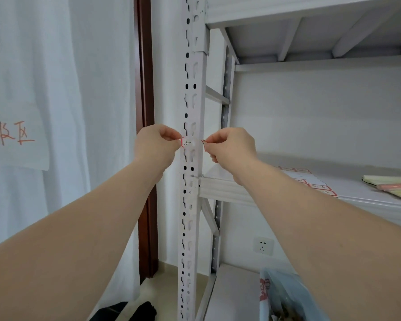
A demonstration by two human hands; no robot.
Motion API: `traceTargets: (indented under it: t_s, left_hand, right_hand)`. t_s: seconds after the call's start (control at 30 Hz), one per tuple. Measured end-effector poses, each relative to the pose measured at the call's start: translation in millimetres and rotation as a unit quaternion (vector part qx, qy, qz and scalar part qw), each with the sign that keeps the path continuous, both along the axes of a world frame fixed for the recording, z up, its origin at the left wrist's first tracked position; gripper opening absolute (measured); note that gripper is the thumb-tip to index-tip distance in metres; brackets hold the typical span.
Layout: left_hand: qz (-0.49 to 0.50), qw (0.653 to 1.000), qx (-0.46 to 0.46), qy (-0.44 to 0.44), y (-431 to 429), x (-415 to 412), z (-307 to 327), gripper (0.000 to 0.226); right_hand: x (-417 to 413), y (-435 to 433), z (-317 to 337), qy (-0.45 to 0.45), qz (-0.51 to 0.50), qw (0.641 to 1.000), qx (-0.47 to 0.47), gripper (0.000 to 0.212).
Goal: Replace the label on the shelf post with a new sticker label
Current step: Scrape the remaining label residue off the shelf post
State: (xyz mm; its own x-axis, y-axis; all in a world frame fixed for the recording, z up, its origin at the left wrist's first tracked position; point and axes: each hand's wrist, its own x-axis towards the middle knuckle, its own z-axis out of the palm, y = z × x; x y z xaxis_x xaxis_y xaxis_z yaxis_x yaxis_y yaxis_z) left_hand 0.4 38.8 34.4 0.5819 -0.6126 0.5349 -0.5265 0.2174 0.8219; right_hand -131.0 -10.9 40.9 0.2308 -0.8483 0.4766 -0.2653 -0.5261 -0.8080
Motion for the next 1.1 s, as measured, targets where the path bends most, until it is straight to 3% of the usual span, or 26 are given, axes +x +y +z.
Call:
traceTargets:
  t_s: [0.17,0.3,0.53,0.83,1.1]
  left_hand:
    - [0.028,1.0,0.013,-0.004,-12,16,-5,0.017]
    - [0.036,0.999,0.021,-0.022,-20,19,-8,0.021]
    - [0.071,0.989,0.011,-0.131,-39,24,-18,0.024]
    - [0.114,0.971,-0.034,-0.207,-55,27,-28,0.026]
    - [0.158,0.95,-0.021,-0.267,-52,24,-27,0.025]
  right_hand:
    - [11,-11,-3,0.026,-0.02,0.999,-0.022,0.023]
    - [19,-18,-7,0.048,-0.018,0.998,-0.033,0.007]
    - [33,-29,-10,0.091,-0.041,0.993,-0.058,0.008]
    - [46,-41,-17,0.138,-0.035,0.986,-0.088,0.01]
    - [45,-42,-18,0.153,-0.041,0.98,-0.117,0.012]
